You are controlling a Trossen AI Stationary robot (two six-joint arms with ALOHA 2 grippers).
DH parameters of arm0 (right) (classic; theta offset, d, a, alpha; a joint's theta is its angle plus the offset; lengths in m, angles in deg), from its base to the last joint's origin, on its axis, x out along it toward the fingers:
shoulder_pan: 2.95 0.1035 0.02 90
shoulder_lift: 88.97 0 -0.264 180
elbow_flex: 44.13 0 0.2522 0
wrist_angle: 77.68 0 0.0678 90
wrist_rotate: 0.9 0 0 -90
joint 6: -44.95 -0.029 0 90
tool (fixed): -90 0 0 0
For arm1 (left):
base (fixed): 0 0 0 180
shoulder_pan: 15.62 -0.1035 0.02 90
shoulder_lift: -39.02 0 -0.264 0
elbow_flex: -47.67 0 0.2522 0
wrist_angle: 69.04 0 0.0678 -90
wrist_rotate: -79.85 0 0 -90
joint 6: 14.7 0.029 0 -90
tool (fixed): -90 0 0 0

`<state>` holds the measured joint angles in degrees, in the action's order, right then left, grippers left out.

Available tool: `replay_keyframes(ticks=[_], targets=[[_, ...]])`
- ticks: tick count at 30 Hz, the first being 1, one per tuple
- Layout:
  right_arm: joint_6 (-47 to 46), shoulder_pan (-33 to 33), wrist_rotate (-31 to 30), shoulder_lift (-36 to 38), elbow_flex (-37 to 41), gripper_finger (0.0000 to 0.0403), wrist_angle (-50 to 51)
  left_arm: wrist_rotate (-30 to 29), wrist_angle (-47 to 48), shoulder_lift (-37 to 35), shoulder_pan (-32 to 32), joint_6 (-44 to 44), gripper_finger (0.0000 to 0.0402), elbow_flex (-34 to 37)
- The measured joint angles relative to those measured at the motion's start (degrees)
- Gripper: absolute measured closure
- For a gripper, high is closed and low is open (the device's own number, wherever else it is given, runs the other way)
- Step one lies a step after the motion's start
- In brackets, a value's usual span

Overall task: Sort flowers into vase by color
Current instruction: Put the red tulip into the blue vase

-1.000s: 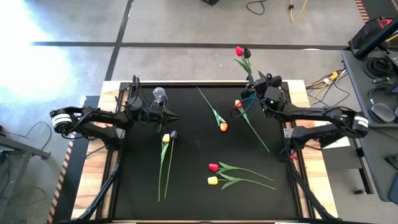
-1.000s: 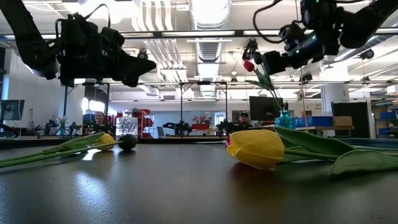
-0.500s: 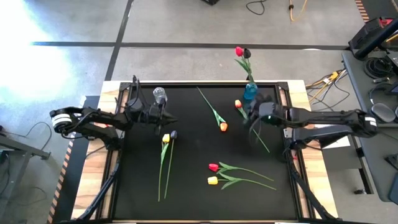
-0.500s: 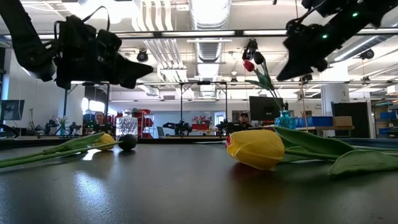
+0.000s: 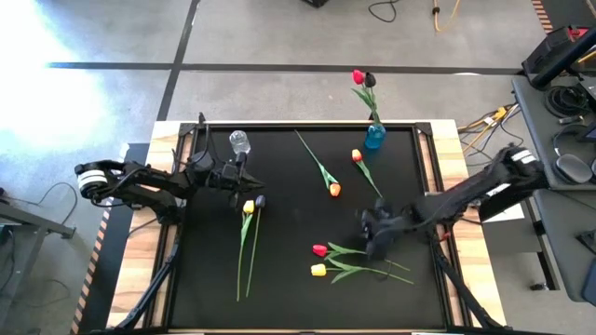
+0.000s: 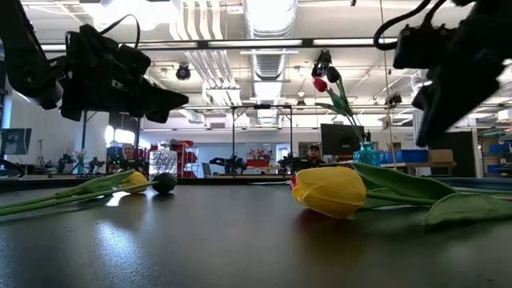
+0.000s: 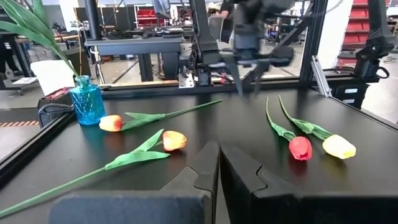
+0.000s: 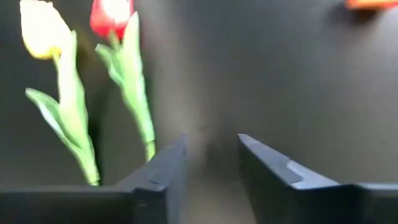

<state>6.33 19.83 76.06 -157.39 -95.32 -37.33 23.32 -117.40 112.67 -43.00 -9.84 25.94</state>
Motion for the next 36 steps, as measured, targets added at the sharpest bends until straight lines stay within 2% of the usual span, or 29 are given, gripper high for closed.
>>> replay_keyframes(ticks=[3, 6, 11, 20, 24, 27, 30, 33, 36], targets=[[-2.26, 3.21, -0.17, -6.98, -3.5, 0.0222, 0.43, 0.0, 0.0, 0.0, 0.0, 0.0, 0.0401, -0.05], [-2.34, 3.46, 1.26, -13.8, -7.97, 0.019, 2.02, 0.0, -0.22, 0.0, -0.02, -0.02, 0.0402, -0.28], [-0.36, 1.73, 5.75, -23.47, -17.03, 0.018, 6.72, 0.0, -0.07, 0.0, -0.02, -0.22, 0.0402, -0.26], [6.73, -0.53, 10.28, -35.47, -29.66, 0.0234, 18.26, -0.02, 0.37, 0.0, -0.02, 0.12, 0.0402, -0.15], [9.9, -1.43, 12.49, -37.4, -31.59, 0.0275, 19.11, -0.02, 0.48, 0.0, -0.02, 0.2, 0.0402, -0.15], [12.52, -1.57, 12.23, -37.57, -32.44, 0.0321, 19.36, -0.02, 0.55, 0.0, -0.02, 0.2, 0.0402, -0.15], [13.95, -1.74, 6.17, -36.33, -32.86, 0.0377, 18.76, -0.02, 0.52, 0.0, -0.02, 0.22, 0.0402, -0.15], [14.19, -1.82, -0.1, -33.36, -32.82, 0.0387, 19.89, -0.02, 0.52, 0.0, -0.02, 0.22, 0.0402, -0.15], [14.21, -1.61, -9.28, -29.85, -32.38, 0.0388, 20.58, -0.02, 0.48, 0.0, -0.02, 0.2, 0.0402, -0.15]])
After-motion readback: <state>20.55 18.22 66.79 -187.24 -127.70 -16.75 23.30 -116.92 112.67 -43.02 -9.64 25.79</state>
